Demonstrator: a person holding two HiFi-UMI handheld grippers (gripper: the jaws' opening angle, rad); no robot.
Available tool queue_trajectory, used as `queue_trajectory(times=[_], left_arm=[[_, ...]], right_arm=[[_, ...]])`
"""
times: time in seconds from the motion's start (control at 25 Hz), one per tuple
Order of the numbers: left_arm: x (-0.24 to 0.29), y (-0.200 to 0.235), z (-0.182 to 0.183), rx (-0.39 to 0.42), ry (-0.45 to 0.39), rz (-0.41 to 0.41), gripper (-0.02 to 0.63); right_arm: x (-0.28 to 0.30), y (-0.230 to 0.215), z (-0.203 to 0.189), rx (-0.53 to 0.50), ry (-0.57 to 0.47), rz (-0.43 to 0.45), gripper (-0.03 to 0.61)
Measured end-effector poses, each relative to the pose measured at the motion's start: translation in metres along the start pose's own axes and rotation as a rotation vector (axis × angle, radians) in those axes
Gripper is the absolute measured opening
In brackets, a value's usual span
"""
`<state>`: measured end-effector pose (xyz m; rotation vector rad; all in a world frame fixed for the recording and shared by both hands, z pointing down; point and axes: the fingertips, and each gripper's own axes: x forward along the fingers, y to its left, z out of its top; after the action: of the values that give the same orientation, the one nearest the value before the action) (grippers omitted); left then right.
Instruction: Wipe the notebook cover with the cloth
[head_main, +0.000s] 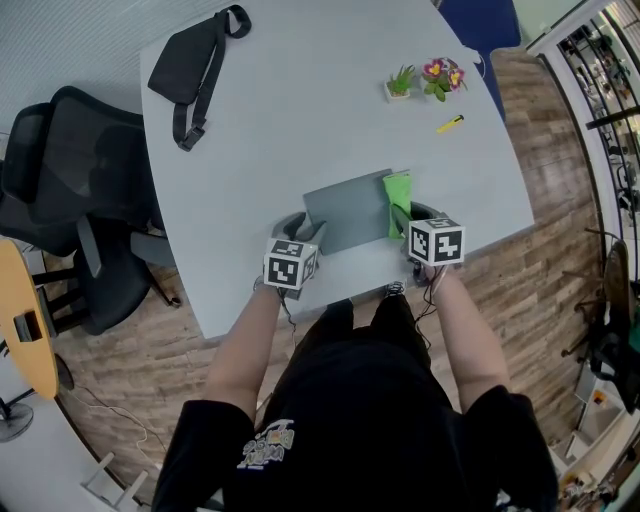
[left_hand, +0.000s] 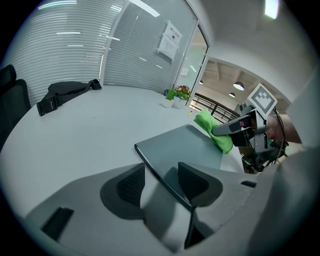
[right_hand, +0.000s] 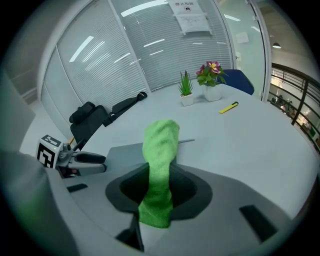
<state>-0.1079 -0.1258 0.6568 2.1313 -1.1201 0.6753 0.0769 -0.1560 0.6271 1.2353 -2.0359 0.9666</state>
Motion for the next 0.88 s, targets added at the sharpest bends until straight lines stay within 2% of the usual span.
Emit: queue_trajectory(times=[0.44, 0.76, 0.88], left_arm=[[0.0, 0.0, 0.0, 0.003, -0.004, 0.001, 0.196], [0.0, 0.001, 0.0, 0.0, 0.0, 0.0, 0.196], [-0.001, 0.0, 0.0, 0.002, 0.0, 0.0, 0.196]], right_arm=[[0.018, 0.089, -0.023, 0.015, 0.058, 0.2, 0.11], [0.029, 0.145, -0.049, -0.079, 0.136, 0.302, 0.11], [0.031, 0.154, -0.056, -0.075, 0.152, 0.326, 0.11]])
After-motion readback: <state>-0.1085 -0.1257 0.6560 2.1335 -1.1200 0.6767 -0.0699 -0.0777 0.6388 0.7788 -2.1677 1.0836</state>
